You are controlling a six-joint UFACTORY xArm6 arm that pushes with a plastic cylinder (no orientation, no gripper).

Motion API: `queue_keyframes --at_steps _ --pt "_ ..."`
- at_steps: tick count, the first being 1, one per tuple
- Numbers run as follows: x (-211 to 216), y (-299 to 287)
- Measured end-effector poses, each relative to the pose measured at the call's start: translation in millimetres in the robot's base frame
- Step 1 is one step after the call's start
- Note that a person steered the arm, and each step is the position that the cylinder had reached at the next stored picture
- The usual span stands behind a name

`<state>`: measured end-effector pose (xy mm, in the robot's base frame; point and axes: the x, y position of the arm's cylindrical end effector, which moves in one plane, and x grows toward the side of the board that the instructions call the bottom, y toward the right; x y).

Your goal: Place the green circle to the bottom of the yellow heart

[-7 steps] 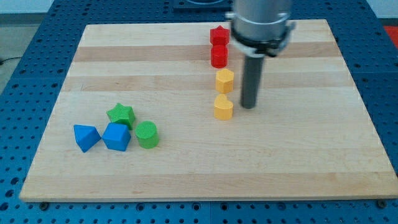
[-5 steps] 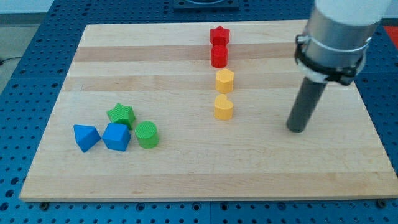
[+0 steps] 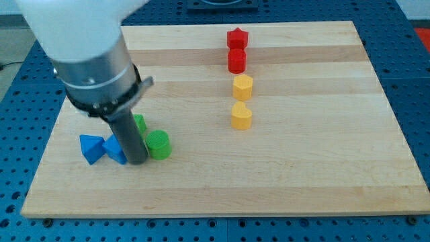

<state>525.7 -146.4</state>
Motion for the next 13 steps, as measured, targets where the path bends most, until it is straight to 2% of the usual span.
queue_keyframes --at_steps 1,2,3,7,9,11,13 --pt "-25.1 -4.9" --pt "-24.0 25.8" --pt "1.3 38.7" --pt "16.5 52.8" --pt "19.3 99.4" --pt "60.7 101.1" --pt "30.0 132.1"
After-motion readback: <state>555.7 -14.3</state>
